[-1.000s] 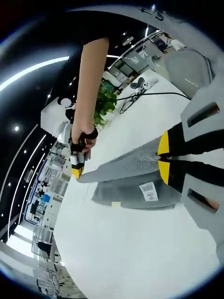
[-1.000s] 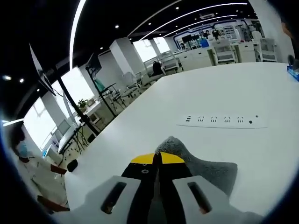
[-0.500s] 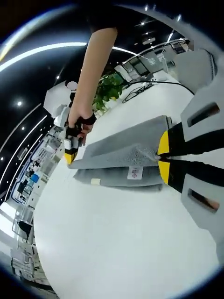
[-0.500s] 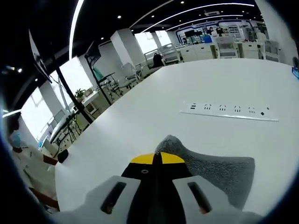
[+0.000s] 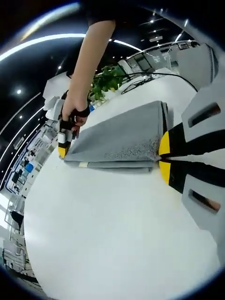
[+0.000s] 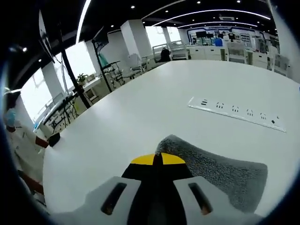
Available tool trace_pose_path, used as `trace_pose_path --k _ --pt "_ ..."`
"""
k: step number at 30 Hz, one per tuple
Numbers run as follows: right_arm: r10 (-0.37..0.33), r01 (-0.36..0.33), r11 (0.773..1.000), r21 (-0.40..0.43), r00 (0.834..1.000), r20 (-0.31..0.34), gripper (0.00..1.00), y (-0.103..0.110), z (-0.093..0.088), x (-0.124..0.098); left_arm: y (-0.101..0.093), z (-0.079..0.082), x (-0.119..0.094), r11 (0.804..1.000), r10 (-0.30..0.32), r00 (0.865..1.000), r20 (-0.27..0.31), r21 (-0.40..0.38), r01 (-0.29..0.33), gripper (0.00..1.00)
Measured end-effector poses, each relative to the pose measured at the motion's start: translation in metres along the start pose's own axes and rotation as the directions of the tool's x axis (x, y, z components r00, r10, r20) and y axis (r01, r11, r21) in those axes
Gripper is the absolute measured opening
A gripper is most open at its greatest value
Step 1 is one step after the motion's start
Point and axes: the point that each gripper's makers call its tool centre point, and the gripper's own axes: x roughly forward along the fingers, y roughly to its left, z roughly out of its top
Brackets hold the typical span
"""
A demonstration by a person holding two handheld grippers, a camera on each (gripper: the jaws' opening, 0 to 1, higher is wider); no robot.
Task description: Fold the towel on the table until its edges align and the towel forms a compact rectangular stack.
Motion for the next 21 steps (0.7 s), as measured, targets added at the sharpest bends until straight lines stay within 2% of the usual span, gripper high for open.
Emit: trace_pose_path --k 4,9,10,12,14,19,20,21 --pt "-0.001 0.001 1.0 -0.015 1.0 -0.005 0.01 0.0 -0.005 0.0 -0.003 0.0 0.0 1.0 0.008 1.0 0.003 0.017 -0.008 0.02" --pt "0.017 -0.018 0.997 -0.077 1.0 -0.012 0.02 0.002 -0.005 0.0 -0.003 -0.001 0.0 0.999 0.018 1.0 -0.003 0.028 -0.018 0.02" --pt "0.016 -0.017 0.995 -0.094 1.0 -0.011 0.03 0.002 -0.004 -0.001 -0.008 0.002 0.001 0.994 -0.019 1.0 0.003 0.106 0.019 0.03" --pt "0.018 -0.02 0.993 -0.116 1.0 -0.014 0.05 0.004 -0.003 -0.005 -0.014 0.003 -0.002 0.982 -0.016 1.0 -0.004 0.189 0.017 0.1" --pt "0.021 -0.024 0.991 -0.135 1.0 -0.018 0.08 0.0 -0.005 -0.004 -0.019 0.001 -0.003 0.972 -0.022 0.999 -0.034 0.234 0.029 0.17" --pt "0.017 -0.02 0.984 -0.177 1.0 -0.021 0.1 -0.002 -0.005 -0.021 -0.021 0.007 -0.004 0.948 0.022 0.999 -0.043 0.318 -0.008 0.2" --pt "0.018 -0.021 0.985 -0.17 1.0 -0.02 0.1 -0.004 -0.005 -0.025 -0.02 0.009 -0.003 0.942 0.036 0.998 -0.045 0.336 -0.019 0.2" --pt "0.02 -0.023 0.985 -0.172 1.0 -0.021 0.11 -0.002 -0.003 -0.026 -0.02 0.013 -0.003 0.926 0.045 0.998 -0.037 0.375 -0.028 0.22"
